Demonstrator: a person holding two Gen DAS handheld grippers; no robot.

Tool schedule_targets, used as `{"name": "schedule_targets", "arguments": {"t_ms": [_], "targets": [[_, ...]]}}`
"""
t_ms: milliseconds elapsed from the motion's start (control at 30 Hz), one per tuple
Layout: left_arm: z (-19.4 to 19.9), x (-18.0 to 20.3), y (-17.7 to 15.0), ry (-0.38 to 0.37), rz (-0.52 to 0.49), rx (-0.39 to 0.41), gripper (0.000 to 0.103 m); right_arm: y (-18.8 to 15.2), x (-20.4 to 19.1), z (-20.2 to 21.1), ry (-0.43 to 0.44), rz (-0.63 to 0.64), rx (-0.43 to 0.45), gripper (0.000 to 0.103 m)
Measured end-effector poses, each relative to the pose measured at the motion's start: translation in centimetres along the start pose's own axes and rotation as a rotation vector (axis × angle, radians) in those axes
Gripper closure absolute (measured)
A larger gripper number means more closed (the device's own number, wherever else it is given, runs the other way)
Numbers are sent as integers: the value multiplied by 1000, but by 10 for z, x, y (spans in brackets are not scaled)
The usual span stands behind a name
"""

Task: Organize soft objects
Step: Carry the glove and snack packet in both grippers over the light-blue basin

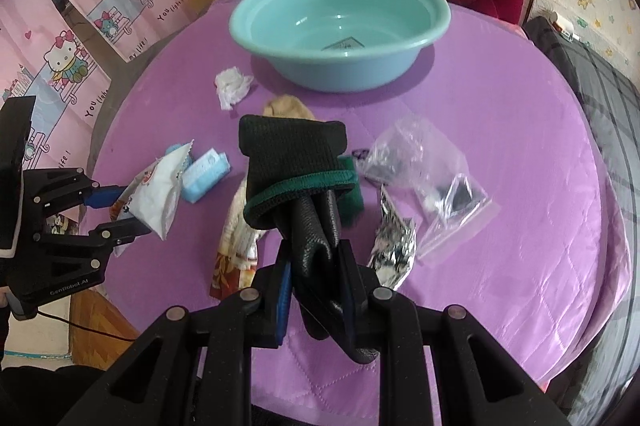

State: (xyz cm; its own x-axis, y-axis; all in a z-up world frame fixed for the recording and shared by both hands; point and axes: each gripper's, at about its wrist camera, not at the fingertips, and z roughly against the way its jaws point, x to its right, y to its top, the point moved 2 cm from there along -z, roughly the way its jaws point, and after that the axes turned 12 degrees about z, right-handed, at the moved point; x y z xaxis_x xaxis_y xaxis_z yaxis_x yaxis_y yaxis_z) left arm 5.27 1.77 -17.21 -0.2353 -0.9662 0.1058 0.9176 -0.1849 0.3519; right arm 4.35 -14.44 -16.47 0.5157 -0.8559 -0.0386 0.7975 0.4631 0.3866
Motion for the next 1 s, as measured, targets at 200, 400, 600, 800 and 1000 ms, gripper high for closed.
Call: {"name": "schedule_targets", "arguments": {"t_ms": [200,400,600,800,1000], "targets": [[5,4,17,3,23,23,68,16,9,4,-15,5,17,81],[9,3,39,5,57,50,68,37,19,12,-29,-1,38,81],[14,2,61,15,69,75,68,59,32,17,-46,-21,66,81],[16,2,84,16,79,99,68,77,41,21,-50,-31,89,81],[16,2,108,17,83,119,68,97,48,19,-43,-31,105,81]]}}
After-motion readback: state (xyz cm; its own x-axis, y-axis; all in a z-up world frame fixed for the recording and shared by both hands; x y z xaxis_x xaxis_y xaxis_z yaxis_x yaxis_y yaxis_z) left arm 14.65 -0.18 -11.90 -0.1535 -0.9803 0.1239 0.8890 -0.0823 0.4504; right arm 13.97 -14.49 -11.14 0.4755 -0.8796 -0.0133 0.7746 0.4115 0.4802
